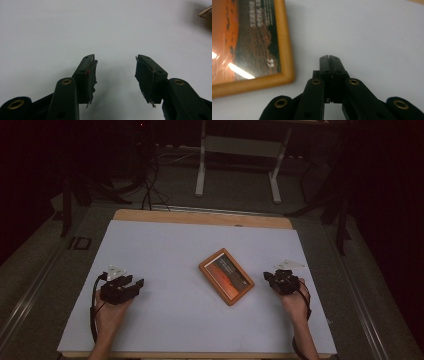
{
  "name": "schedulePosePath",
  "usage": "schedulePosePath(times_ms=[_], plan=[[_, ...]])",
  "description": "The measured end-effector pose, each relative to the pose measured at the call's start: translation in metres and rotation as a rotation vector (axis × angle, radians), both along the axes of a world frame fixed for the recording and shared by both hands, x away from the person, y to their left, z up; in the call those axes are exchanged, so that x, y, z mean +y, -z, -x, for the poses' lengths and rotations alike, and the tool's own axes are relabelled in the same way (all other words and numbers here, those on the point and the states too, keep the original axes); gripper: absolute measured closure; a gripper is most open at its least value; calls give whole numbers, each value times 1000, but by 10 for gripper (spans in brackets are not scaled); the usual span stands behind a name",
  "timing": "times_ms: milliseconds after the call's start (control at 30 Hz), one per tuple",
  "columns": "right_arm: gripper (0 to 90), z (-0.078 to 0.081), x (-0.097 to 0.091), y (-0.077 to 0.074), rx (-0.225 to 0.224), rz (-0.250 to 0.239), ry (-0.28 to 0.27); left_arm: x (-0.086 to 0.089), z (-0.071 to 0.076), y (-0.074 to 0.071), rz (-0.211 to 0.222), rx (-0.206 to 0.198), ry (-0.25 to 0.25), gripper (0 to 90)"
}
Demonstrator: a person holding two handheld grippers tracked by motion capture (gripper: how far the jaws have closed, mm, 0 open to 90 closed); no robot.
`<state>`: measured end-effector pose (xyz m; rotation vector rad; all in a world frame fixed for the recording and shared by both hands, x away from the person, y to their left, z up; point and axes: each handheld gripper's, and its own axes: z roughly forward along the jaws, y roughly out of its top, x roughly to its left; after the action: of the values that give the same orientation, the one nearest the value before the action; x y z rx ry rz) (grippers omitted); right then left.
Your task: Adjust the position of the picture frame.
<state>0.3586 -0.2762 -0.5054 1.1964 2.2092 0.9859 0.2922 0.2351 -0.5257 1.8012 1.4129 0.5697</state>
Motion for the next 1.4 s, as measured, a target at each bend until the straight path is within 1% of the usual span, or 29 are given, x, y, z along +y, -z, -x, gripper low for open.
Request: schedulePosePath(times_ms=[100, 233, 367, 533, 633, 700, 767, 800, 833, 900, 1033, 1200, 1233, 1267, 1300, 1333, 1400], plan=[[899, -8, 11, -2, 2, 16, -25, -1, 1, -1, 5, -13, 13, 518], [899, -18, 21, -2, 10, 28, -47, -1, 1, -1, 11, -19, 24, 518], [899, -28, 29, 1, 36, 17, -76, -3, 1, -1, 8, -19, 37, 518], [899, -40, 43, 7, 65, 42, -122, -6, 1, 0, -4, -15, 57, 532], [899, -45, 49, 10, 78, 38, -142, -8, 1, 1, -16, -9, 66, 549], [899, -46, 51, 11, 86, 34, -150, -9, 0, 1, -15, -9, 72, 552], [900, -49, 53, 12, 96, 7, -163, -9, 0, 1, -2, -8, 80, 553], [900, -49, 53, 12, 98, 0, -166, -9, 0, 1, 9, -8, 83, 553], [900, -49, 53, 11, 100, 4, -165, -10, 0, 1, 12, -7, 82, 552], [900, -48, 53, 11, 112, 3, -171, -11, 0, 1, 12, -7, 87, 553], [900, -42, 55, 10, 117, 11, -191, -16, -1, 1, 11, -6, 104, 552], [900, -30, 60, 11, 126, 14, -220, -22, -1, 1, 12, -1, 132, 555], [900, -27, 62, 12, 129, 16, -228, -23, -1, 1, 20, 2, 137, 554], [900, -27, 62, 12, 129, 16, -228, -23, -1, 1, 20, 2, 137, 554], [900, -24, 63, 12, 132, 16, -239, -24, -1, 1, 27, 0, 148, 554], [900, -18, 67, 14, 135, 6, -261, -24, -1, 0, 29, 0, 152, 554], [900, -12, 72, 15, 133, 7, -271, -25, -1, 0, 33, -2, 158, 554]])
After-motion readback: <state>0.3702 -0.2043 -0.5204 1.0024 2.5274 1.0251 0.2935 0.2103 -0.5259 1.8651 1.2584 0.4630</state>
